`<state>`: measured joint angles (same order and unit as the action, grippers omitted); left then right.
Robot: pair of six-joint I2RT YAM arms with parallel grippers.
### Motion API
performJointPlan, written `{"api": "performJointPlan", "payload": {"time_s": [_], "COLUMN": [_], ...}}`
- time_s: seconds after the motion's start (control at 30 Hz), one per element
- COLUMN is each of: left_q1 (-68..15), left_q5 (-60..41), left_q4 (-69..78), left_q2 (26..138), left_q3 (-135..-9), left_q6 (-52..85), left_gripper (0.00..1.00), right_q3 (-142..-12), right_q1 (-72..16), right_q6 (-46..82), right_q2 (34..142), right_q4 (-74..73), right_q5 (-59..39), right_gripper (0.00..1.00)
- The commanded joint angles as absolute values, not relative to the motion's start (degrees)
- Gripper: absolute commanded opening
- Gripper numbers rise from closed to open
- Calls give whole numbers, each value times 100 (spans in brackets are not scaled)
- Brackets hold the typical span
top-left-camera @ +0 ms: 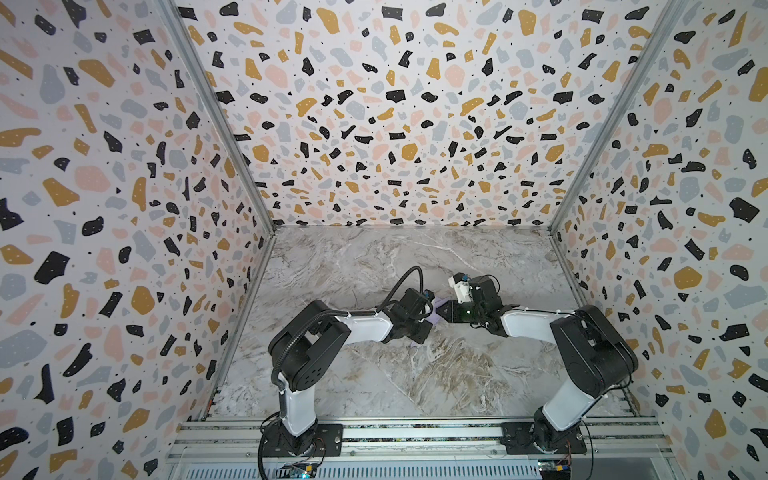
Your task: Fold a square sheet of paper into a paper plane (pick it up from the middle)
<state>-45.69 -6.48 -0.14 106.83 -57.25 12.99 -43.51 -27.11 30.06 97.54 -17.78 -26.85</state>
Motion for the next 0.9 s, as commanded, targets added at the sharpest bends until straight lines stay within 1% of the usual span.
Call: {"api": "performJointPlan", "payload": {"time_s": [0.0,0.17,0.3,0.43,0.63,0.77,0.87], "left_q1": [-4612,-4614,-4612,-4610,-4617,-4619,-4632], "left_q5": [-562,-561,-554,-554,-598,-606,-606], "left_q4": [-488,-425,-395,-353,-286,-273,-279], "left_q2": [10971,10947,10916,10899,10890,10898,10898], "left_q3": [-5429,-5357,-5309,-5222,-5075,-5054,-5062], "left_q6": [1209,1256,1310,1371,1433,1441,1441], "left_gripper": [0,0,0,0,0,0,0], "right_q3": [-4525,-4745,-4675,-4250,-3894,-3863,-3847], "right_q1": [-2835,-2894,-2847,-2598,-2078,-2051,-2213], "right_q6": [3268,3372,3428,3454,3292,3199,3208], "right_q2": [10035,10420,10538,10385,10121,9674,9466], "right_q4": [-2160,-2191,-2057,-2059,-2055,-2280,-2596], "right_q5": [-3094,-3038,-2789,-2519,-2558,-2732,-2917], "right_gripper": [18,17,14,14,14,14,16]}}
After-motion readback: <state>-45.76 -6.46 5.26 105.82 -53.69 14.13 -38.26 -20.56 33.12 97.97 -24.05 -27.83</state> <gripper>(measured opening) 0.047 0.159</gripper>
